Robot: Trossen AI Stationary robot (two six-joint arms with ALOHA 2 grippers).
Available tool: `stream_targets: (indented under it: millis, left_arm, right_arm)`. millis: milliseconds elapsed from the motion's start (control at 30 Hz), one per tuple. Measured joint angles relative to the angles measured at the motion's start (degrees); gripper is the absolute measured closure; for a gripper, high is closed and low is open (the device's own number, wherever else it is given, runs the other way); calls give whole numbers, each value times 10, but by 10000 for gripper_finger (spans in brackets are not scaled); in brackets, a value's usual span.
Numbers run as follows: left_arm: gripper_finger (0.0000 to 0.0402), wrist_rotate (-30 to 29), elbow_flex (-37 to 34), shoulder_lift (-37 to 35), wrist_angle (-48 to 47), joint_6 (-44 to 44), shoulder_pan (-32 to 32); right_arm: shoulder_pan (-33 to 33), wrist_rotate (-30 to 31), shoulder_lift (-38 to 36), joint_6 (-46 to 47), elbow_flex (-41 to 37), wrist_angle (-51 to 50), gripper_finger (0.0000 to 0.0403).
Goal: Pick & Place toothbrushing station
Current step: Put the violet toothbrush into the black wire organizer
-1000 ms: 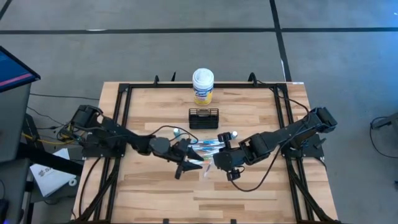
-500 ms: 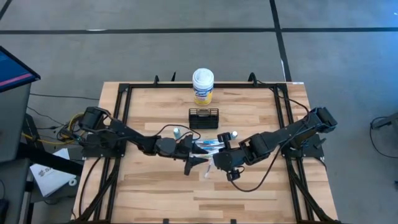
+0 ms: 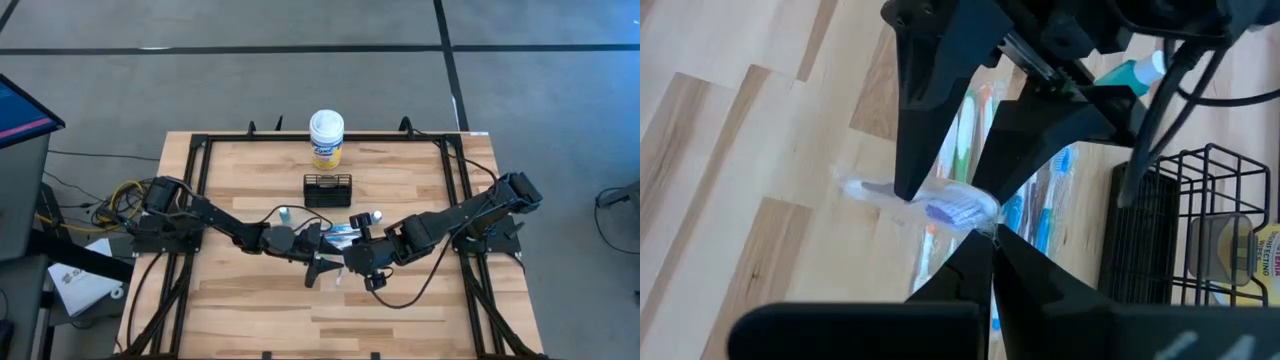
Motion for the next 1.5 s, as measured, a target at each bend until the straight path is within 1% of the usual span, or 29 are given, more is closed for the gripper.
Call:
stream_targets:
  millis: [133, 267, 400, 600, 633, 1033, 1167, 1267, 1433, 1500]
  left_arm:
    - [226, 0, 0, -1, 1, 0, 0]
    - [250, -1, 0, -3, 5, 13, 0]
    - [293, -2, 0, -3, 4, 23, 0]
    - [384, 1, 0, -3, 5, 43, -1]
    - [390, 0, 0, -3, 5, 47, -1]
    - [399, 0, 0, -3, 7, 43, -3]
    - [400, 7, -3, -15, 5, 43, -3]
    - [400, 5, -11, -42, -7, 45, -3]
    - [401, -14, -32, -100, -49, 56, -3]
    - [401, -16, -38, -120, -64, 62, -3]
  right_arm:
    - [0, 0, 0, 0, 0, 0, 403]
    - [0, 0, 0, 0, 0, 0, 403]
    - [0, 0, 0, 0, 0, 0, 403]
    - [-2, 2, 0, 0, 0, 0, 403]
    - [-2, 1, 0, 0, 0, 1, 403]
    - [-1, 1, 0, 2, 0, -6, 403]
    - [-2, 6, -7, 17, 0, -16, 403]
    - [-1, 25, -17, 21, 1, -21, 403]
    - [-1, 28, -29, 21, 0, -15, 402]
    - [-1, 28, -36, 21, 0, -19, 396]
